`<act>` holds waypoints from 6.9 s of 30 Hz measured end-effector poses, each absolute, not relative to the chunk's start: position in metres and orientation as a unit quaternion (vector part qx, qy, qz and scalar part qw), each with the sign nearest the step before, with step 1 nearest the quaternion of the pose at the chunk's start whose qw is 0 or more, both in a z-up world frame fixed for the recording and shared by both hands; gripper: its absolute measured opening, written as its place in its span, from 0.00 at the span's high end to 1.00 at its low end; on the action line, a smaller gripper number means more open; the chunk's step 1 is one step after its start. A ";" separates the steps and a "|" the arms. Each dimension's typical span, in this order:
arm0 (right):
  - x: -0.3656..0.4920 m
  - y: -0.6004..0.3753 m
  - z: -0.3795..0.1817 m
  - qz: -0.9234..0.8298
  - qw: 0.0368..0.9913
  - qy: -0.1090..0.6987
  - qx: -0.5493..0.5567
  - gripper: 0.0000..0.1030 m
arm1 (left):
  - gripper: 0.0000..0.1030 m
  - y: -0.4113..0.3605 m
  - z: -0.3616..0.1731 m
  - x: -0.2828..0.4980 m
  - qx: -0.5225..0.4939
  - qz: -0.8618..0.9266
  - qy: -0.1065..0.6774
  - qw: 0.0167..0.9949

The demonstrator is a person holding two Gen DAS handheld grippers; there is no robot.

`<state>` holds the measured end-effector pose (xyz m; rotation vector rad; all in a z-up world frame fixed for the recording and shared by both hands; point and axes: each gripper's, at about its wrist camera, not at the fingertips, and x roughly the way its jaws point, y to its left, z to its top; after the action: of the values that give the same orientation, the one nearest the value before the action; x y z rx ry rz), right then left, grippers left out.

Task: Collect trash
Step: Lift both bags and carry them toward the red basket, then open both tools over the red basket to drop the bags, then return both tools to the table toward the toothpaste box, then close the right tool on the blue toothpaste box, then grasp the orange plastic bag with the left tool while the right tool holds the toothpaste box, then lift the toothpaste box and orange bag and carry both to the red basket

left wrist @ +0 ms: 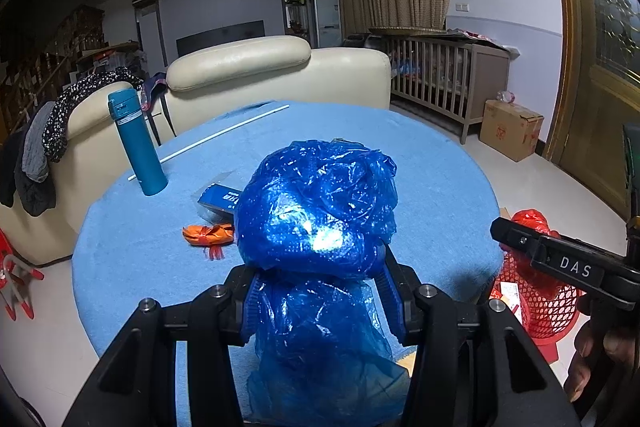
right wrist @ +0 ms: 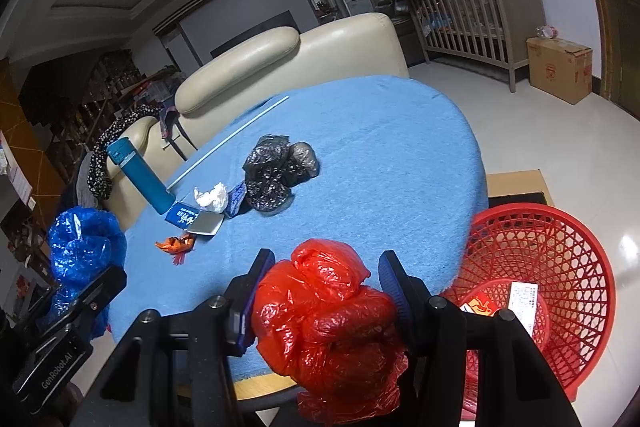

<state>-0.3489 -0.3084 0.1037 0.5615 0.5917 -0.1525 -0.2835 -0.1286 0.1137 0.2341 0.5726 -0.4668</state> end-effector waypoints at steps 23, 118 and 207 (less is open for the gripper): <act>-0.430 -0.434 0.037 -0.219 0.861 0.301 0.348 0.45 | 0.50 -0.219 0.097 -0.285 0.167 -0.337 0.293 0.879; -0.181 -0.148 0.101 0.102 0.905 0.409 0.060 0.25 | 0.24 0.013 0.034 -0.153 -0.063 -0.113 0.426 0.896; -0.349 -0.318 0.130 -0.017 0.927 0.269 0.262 0.59 | 0.36 -0.110 0.119 -0.221 0.052 -0.232 0.328 0.914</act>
<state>-0.3492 -0.3182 0.1297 0.5362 0.5524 -0.0359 -0.2210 -0.1096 0.1194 0.1067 0.6754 -0.4778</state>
